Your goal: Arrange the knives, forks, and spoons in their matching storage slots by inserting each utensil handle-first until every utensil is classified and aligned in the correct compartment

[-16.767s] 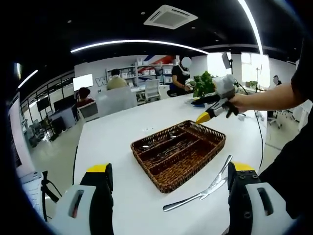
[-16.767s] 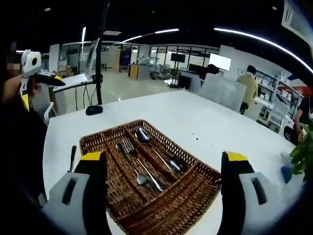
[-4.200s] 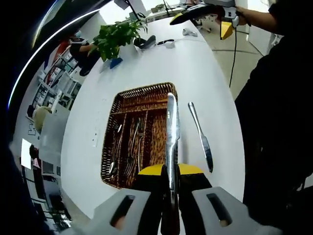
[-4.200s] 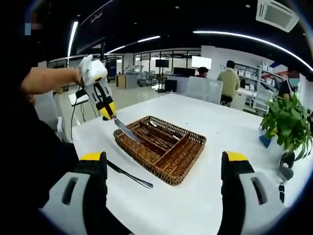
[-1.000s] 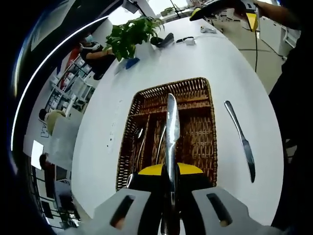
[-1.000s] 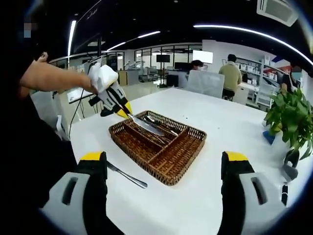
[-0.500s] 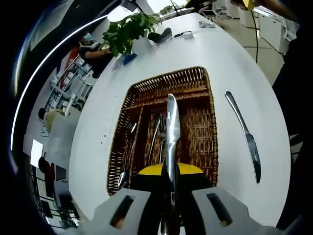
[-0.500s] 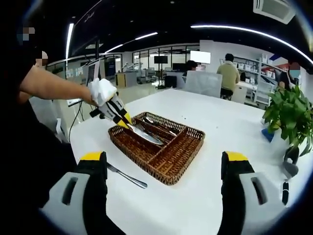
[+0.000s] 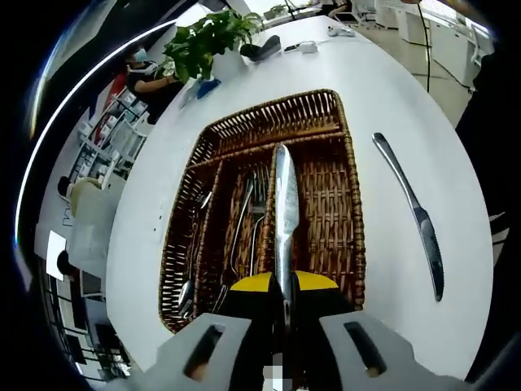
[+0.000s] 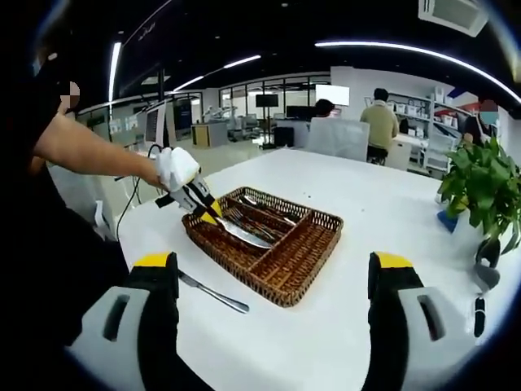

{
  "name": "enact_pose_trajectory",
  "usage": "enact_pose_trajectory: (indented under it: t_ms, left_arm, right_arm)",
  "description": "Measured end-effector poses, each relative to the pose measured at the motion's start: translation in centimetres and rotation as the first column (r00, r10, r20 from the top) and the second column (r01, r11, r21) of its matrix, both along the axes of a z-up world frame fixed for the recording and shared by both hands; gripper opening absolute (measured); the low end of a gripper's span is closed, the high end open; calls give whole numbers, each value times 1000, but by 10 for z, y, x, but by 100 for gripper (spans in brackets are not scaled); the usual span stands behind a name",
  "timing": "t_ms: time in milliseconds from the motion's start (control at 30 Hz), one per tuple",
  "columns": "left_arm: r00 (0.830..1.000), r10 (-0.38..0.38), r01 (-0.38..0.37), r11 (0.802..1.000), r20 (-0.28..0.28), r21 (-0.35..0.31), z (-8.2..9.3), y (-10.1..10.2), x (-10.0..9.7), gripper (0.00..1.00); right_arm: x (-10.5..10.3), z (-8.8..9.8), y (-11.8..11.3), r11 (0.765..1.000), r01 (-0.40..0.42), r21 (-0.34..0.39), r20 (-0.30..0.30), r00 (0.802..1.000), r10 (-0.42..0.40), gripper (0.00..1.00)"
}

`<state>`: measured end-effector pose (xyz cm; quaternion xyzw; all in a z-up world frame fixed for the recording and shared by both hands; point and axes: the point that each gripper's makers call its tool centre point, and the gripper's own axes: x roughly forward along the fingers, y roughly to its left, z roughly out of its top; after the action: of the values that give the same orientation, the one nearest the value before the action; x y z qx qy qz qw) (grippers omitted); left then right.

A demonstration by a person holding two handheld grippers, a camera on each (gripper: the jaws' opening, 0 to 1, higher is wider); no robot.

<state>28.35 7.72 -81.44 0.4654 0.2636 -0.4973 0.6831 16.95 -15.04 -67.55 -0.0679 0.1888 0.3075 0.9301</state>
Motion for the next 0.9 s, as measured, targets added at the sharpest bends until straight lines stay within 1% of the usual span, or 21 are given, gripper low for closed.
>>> enact_pose_trajectory:
  t_ms: [100, 400, 500, 533, 600, 767, 833, 867, 900]
  left_arm:
    - [1000, -20, 20, 1000, -7, 10, -5, 0, -2, 6]
    - [1000, -5, 6, 1000, -23, 22, -21, 2, 0, 6]
    - [1000, 10, -9, 999, -25, 32, -26, 1, 1, 6]
    - [999, 20, -18, 999, -41, 45, -30, 2, 0, 6]
    - [999, 22, -19, 997, -30, 78, -37, 5, 3, 6]
    - [997, 53, -49, 995, -50, 82, -42, 4, 6, 7]
    - [998, 41, -37, 995, -45, 94, -46, 2, 7, 7]
    - [997, 56, -51, 993, -46, 103, -48, 4, 9, 7]
    - [993, 92, -85, 992, -72, 95, -49, 5, 9, 7]
  right_arm:
    - [-1, -3, 1, 1000, -1, 0, -8, 1000, 1, 100]
    - [-1, -4, -3, 1000, 9, -1, -14, 1000, -9, 100]
    - [-1, -5, -4, 1000, 15, 0, -17, 1000, -15, 100]
    - [-1, -6, -4, 1000, 16, -2, -19, 1000, -16, 100]
    - [-1, -7, -4, 1000, 17, 0, -23, 1000, -17, 100]
    - [-3, -10, -3, 1000, 15, -1, -33, 999, -15, 100]
    - [-4, -14, -4, 1000, 14, -11, -41, 999, -15, 99]
    - [-4, -14, -4, 1000, 14, -12, -42, 999, -15, 99]
    - [-4, -14, -3, 1000, 15, -12, -42, 999, -15, 99]
